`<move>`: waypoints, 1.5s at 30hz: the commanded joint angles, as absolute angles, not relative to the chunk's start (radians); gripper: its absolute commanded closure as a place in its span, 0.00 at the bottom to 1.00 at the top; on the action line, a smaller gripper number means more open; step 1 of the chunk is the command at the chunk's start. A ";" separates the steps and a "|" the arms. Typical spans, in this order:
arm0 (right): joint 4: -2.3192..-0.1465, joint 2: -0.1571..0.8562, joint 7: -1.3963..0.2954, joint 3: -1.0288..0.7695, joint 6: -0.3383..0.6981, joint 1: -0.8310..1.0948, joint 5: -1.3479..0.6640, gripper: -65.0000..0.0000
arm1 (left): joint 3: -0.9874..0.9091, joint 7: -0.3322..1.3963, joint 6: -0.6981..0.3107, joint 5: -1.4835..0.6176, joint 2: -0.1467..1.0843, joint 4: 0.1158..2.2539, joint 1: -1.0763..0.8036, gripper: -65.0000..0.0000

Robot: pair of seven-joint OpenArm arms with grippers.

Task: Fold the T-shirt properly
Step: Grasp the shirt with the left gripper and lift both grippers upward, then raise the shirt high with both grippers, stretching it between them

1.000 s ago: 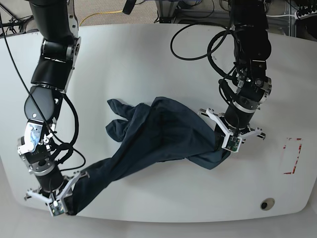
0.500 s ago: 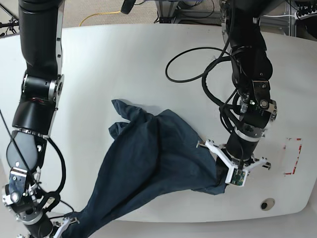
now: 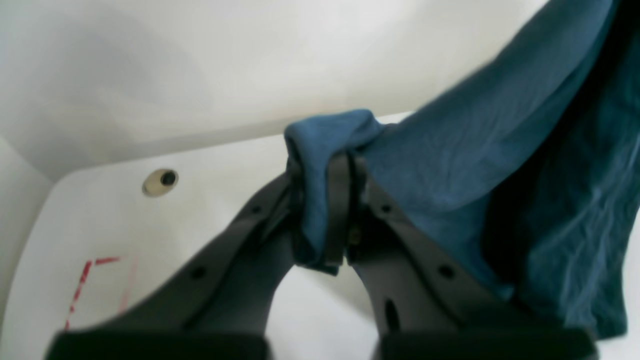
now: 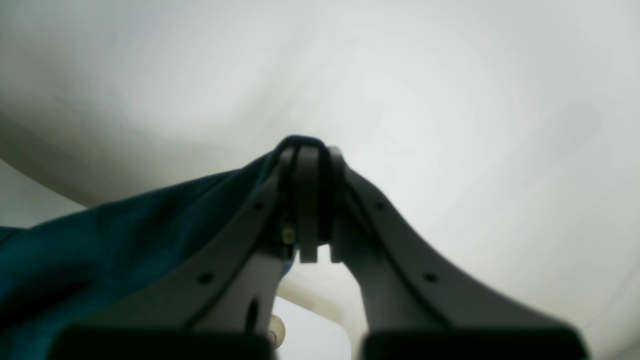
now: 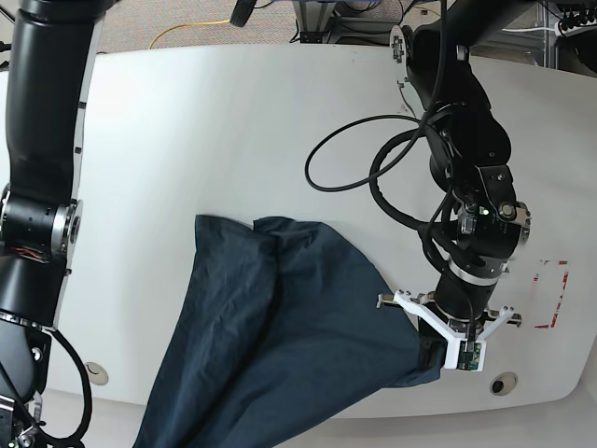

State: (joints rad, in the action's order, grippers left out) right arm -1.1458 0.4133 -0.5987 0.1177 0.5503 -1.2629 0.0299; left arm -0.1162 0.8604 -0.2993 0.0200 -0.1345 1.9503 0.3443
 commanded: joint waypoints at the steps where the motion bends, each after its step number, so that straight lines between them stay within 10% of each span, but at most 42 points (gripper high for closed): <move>1: -1.171 0.426 -0.578 0.113 0.536 -1.306 0.031 1.00 | -0.113 0.831 -0.297 0.012 -0.148 1.963 0.329 0.98; 18: -1.251 0.479 -0.579 0.110 0.536 -1.161 0.024 1.00 | -0.143 0.828 -0.298 0.010 -0.061 1.992 0.110 0.98; 45: -1.191 0.479 -0.576 0.097 0.536 -1.233 0.030 1.00 | -0.196 0.918 -0.298 0.012 0.018 2.003 0.684 0.98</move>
